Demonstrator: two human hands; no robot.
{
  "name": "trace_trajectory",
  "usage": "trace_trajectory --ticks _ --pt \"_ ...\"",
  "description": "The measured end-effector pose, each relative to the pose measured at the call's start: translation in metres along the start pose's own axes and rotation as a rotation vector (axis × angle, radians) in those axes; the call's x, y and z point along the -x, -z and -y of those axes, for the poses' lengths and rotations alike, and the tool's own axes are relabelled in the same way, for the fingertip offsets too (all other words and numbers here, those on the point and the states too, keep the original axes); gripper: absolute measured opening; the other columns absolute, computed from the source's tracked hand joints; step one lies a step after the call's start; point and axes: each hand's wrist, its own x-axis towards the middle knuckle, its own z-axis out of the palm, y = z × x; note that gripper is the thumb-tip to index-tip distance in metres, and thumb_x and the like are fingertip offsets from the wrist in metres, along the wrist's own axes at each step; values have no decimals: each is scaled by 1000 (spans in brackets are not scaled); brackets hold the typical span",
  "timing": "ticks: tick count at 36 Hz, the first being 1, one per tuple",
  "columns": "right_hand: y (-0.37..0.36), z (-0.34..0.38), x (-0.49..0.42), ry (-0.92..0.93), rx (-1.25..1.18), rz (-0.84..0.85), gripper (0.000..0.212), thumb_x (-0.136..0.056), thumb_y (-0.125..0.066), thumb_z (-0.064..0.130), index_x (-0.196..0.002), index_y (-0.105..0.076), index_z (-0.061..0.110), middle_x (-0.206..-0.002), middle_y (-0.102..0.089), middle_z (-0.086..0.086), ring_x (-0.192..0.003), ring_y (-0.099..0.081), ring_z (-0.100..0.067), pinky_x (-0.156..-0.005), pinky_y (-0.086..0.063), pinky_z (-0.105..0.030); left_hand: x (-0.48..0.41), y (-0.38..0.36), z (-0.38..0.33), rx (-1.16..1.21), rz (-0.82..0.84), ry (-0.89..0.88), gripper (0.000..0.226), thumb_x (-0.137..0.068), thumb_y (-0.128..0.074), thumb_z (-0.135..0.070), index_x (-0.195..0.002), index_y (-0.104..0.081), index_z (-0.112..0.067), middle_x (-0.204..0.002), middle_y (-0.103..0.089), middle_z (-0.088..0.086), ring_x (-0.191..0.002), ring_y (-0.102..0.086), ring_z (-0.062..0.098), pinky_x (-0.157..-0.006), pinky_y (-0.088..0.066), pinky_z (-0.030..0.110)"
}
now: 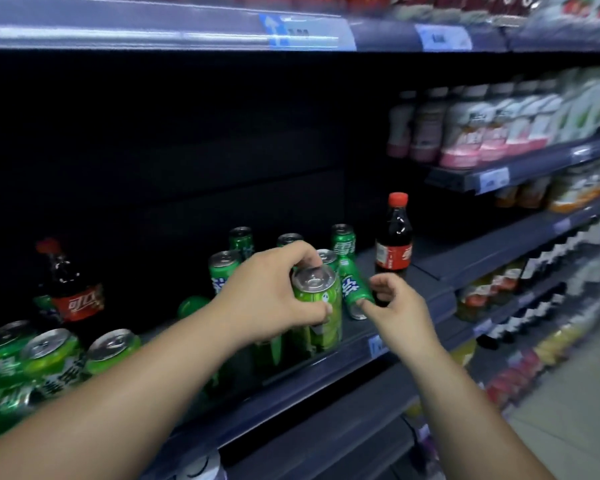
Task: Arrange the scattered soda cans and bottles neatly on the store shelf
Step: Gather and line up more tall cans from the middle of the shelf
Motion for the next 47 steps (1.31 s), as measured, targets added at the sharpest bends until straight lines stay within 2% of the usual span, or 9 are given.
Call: trace_trajectory --ticks 4,8,14,23,28,34,38,41,47 --pt "-18 -23 -3 -71 92 -90 45 -81 -77 31 -123 -61 24 -116 -67 1 -107 -63 -20 -89 -54 -38 -23 -21 -15 6 16 -19 52 -59 -79 -54 -100 -50 -42 -102 -61 -23 -94 -61 6 -81 -53 39" --pt "-44 -41 -6 -112 55 -183 53 -79 -74 20 -125 -52 36 -118 -66 2 -107 -64 -25 -89 -54 -45 -39 -42 -17 -71 27 -17 54 -58 -79 -51 -100 -47 -41 -102 -62 -19 -91 -60 6 -78 -52 36" --pt "-60 -55 -9 -115 149 -255 59 -81 -76 24 -136 -53 25 -131 -63 1 -114 -59 -25 -106 -35 -43 -51 -59 1 -94 57 56 53 -57 -77 -53 -99 -49 -41 -97 -64 -18 -86 -62 9 -75 -53 36" --pt "-61 -65 -22 -66 315 -247 71 -74 -78 41 -138 -51 28 -132 -61 9 -121 -53 -19 -94 -28 -40 -60 -70 4 -230 80 24 59 -56 -77 -51 -109 -55 -39 -101 -62 -17 -91 -59 8 -78 -51 30" --pt "-61 -69 -28 -72 358 -233 57 -71 -65 51 -125 -58 37 -107 -69 11 -108 -54 -16 -82 -24 -37 -66 -69 11 -243 97 37 60 -54 -76 -52 -108 -55 -38 -102 -63 -16 -91 -60 10 -78 -51 31" --pt "-55 -73 -29 -89 240 -284 67 -72 -82 50 -131 -60 29 -106 -71 4 -103 -58 -21 -90 -33 -39 -67 -73 18 -277 127 47 59 -51 -72 -54 -104 -52 -40 -95 -63 -15 -84 -59 10 -69 -47 28" --pt "-52 -72 -25 -100 140 -300 66 -73 -82 48 -132 -60 27 -110 -71 1 -92 -44 -18 -95 -38 -39 -68 -83 24 -324 115 38 60 -52 -69 -57 -107 -51 -40 -97 -62 -16 -89 -60 10 -78 -48 31" --pt "-48 -71 -24 -138 39 -305 67 -76 -80 48 -136 -56 29 -118 -68 4 -101 -35 -15 -94 -41 -35 -71 -87 28 -346 98 46 61 -55 -65 -61 -109 -49 -40 -99 -62 -17 -92 -60 10 -87 -44 35" --pt "-32 -62 -17 -117 -69 -282 70 -68 -76 54 -132 -54 38 -114 -65 14 -114 -57 -18 -97 -51 -43 -73 -87 33 -371 111 37 57 -65 -61 -64 -115 -49 -40 -104 -66 -15 -99 -63 12 -91 -43 38"
